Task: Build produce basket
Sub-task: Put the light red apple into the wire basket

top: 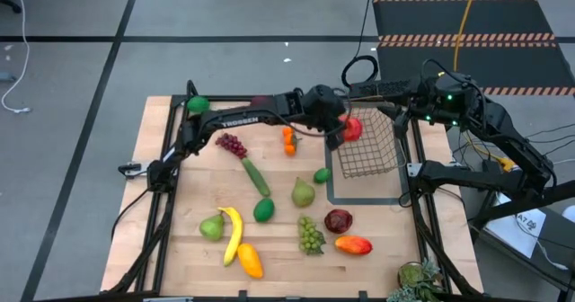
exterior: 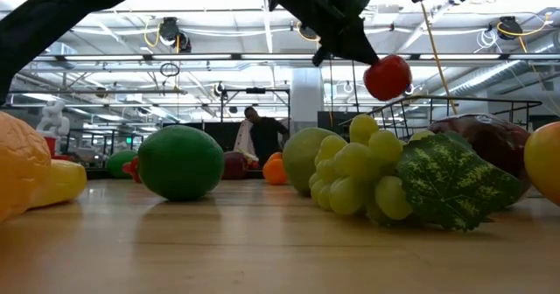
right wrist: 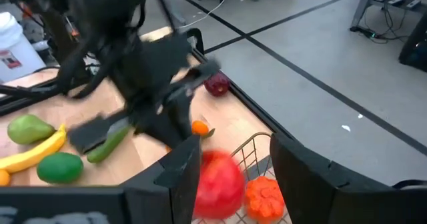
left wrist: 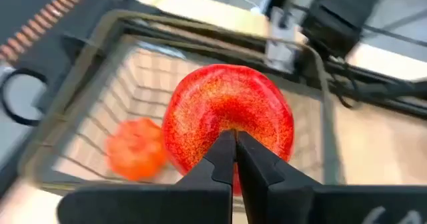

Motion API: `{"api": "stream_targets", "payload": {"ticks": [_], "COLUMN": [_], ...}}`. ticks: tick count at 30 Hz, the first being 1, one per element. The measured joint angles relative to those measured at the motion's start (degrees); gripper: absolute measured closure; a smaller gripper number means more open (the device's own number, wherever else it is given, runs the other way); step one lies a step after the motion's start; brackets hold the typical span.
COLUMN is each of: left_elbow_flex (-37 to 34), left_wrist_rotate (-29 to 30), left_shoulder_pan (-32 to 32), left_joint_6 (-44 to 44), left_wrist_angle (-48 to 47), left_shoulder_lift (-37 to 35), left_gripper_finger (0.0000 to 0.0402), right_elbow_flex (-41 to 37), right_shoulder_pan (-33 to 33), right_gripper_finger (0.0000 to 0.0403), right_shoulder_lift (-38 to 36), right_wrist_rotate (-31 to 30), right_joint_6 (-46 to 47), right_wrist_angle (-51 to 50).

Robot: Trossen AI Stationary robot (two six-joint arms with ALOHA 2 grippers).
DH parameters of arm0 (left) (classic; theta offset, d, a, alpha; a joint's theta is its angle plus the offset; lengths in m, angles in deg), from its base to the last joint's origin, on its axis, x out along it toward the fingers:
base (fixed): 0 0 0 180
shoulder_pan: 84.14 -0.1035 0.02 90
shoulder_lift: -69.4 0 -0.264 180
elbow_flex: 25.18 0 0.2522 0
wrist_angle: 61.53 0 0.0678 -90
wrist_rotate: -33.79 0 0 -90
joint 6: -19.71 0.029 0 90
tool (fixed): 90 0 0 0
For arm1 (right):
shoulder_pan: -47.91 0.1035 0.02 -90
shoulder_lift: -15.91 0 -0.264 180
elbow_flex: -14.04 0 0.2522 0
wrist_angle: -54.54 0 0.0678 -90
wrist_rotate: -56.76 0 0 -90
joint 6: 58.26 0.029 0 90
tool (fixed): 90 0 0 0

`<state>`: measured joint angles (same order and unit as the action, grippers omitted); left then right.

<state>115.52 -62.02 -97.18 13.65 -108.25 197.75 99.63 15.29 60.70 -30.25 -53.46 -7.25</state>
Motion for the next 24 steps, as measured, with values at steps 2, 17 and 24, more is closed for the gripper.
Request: {"api": "stream_targets", "payload": {"ticks": [2, 17, 24], "left_elbow_flex": [-0.7, -14.5, -15.8], "left_wrist_rotate": [-0.4, -3.2, -3.2], "left_shoulder_pan": [0.9, 4.2, 3.7], "left_joint_6": [0.0, -3.7, -3.3], "left_wrist_angle": [0.3, 12.2, 12.2], "left_shoulder_lift": [0.0, 0.0, 0.0], "left_gripper_finger": [0.0397, 0.0396, 0.0396], "right_elbow_flex": [0.0, 0.0, 0.0], "right_shoulder_pan": [0.0, 0.0, 0.0], "right_gripper_finger": [0.0229, 0.0229, 0.0229], "right_shoulder_lift": [0.0, 0.6, 0.7], "right_wrist_rotate": [0.0, 0.0, 0.0], "right_joint_6": [0.9, 2.0, 2.0], "right_wrist_angle": [0.0, 0.0, 0.0]}}
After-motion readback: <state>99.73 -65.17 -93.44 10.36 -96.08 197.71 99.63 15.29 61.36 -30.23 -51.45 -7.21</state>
